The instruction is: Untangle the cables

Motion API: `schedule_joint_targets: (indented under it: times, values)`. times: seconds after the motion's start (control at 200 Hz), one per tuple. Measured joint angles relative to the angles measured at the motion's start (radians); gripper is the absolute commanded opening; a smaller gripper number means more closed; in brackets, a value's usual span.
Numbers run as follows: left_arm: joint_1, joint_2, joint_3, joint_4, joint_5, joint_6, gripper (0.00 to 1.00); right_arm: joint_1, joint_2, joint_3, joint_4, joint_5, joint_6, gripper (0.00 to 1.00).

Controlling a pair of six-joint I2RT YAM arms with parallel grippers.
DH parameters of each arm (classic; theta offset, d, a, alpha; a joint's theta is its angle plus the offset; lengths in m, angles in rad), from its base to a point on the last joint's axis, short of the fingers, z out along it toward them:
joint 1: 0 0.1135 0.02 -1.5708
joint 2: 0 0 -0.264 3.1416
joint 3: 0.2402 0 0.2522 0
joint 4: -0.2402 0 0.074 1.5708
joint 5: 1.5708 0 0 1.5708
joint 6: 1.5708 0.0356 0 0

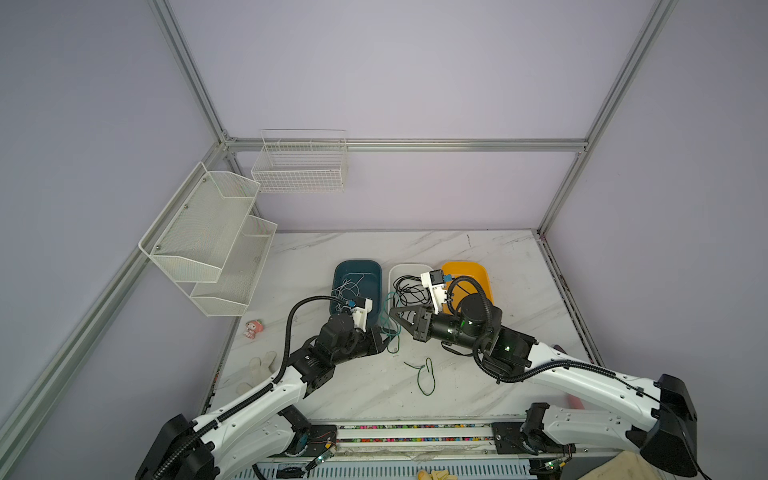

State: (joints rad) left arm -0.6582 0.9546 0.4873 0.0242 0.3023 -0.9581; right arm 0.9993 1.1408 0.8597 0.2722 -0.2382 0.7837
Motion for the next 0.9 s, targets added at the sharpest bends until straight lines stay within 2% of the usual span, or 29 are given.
schedule_joint_targets:
  times: [0.215,0.395,0.705,0.9]
  values:
    - [0.000,-0.029,0.000,-0.010,0.034,-0.001,0.00,-0.010,-0.062,-0.020,-0.045,0.106,0.004,0.00]
    - [-0.005,-0.081,0.000,-0.029,0.087,-0.010,0.00,-0.126,-0.091,-0.023,-0.087,0.142,0.004,0.00]
    - [-0.005,-0.201,-0.003,-0.154,0.106,0.008,0.00,-0.416,-0.122,-0.023,-0.158,0.072,0.017,0.00]
    - [-0.005,-0.233,-0.003,-0.223,0.111,0.019,0.00,-0.531,-0.130,-0.023,-0.172,-0.005,0.019,0.00]
